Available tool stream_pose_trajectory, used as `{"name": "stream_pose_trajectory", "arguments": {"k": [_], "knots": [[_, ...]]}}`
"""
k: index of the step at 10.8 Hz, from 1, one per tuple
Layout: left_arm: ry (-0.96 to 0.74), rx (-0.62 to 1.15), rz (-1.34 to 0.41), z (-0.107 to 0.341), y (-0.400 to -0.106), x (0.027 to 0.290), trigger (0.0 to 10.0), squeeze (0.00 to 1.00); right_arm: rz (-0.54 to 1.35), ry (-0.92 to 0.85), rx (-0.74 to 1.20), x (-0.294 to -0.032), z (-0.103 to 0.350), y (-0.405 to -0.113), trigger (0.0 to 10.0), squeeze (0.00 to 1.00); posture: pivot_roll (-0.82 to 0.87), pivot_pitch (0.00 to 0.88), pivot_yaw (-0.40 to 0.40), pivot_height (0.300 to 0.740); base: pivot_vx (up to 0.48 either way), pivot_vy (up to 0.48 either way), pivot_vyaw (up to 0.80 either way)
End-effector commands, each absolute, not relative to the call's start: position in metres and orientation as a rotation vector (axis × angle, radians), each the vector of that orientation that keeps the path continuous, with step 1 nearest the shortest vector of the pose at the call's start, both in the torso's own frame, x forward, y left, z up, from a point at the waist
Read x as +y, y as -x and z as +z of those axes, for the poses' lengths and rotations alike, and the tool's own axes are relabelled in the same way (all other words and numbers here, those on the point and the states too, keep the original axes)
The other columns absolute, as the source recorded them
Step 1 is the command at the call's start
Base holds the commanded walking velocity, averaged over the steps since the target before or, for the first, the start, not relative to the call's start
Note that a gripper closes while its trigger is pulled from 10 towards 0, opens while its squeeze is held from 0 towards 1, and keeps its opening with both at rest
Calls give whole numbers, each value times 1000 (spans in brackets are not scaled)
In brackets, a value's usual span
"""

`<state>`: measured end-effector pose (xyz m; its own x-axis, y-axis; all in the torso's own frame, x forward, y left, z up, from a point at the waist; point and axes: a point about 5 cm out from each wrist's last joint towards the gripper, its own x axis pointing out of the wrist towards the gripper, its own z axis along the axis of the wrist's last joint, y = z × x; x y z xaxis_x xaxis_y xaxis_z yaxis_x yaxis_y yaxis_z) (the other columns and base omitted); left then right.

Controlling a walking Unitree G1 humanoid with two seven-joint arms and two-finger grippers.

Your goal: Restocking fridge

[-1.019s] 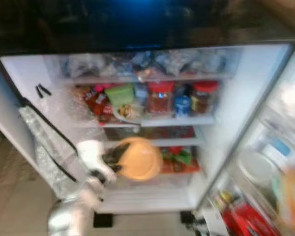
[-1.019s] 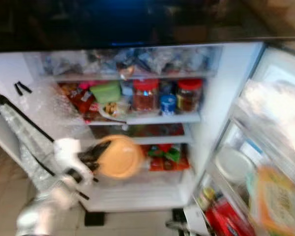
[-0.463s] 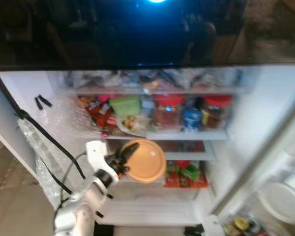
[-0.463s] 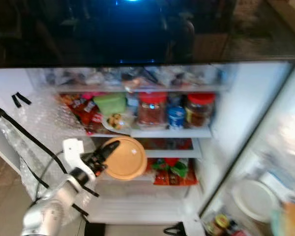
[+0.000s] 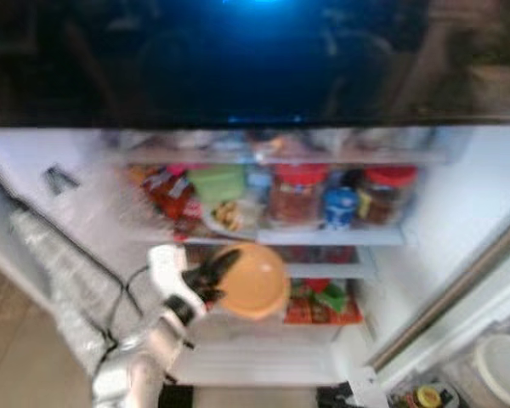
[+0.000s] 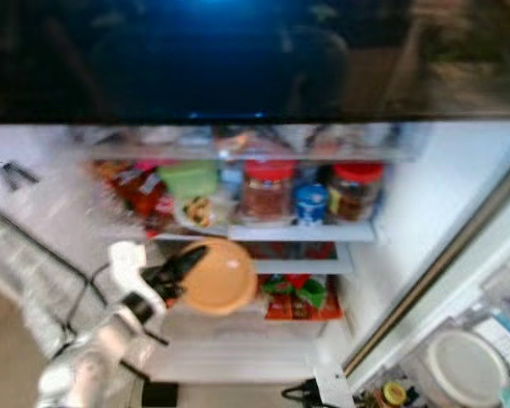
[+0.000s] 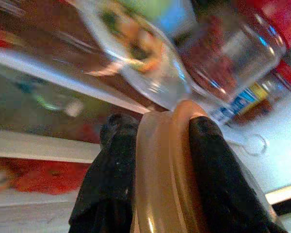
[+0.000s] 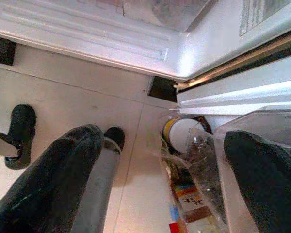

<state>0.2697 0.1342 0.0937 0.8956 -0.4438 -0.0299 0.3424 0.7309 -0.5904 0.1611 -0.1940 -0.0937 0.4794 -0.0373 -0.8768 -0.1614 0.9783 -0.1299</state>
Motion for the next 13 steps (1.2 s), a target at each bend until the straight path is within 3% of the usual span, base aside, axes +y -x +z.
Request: {"name": "stream_pose_trajectory", "arguments": {"k": [1,5,13], "knots": [[652,183,-432,91,-268,137,10000,0,54,206,1022,-199,-88,-171,10000,0,29,0,-12,740,0,0,0],[880,248,-412,66,-265,139,10000,0,55,190,1006,-199,-88,-172,10000,0,27,0,-19,740,0,0,0],[855,286,-384,51,-263,144,10000,0,2,198,1038,-202,-89,-168,10000,0,27,0,-18,740,0,0,0]]}}
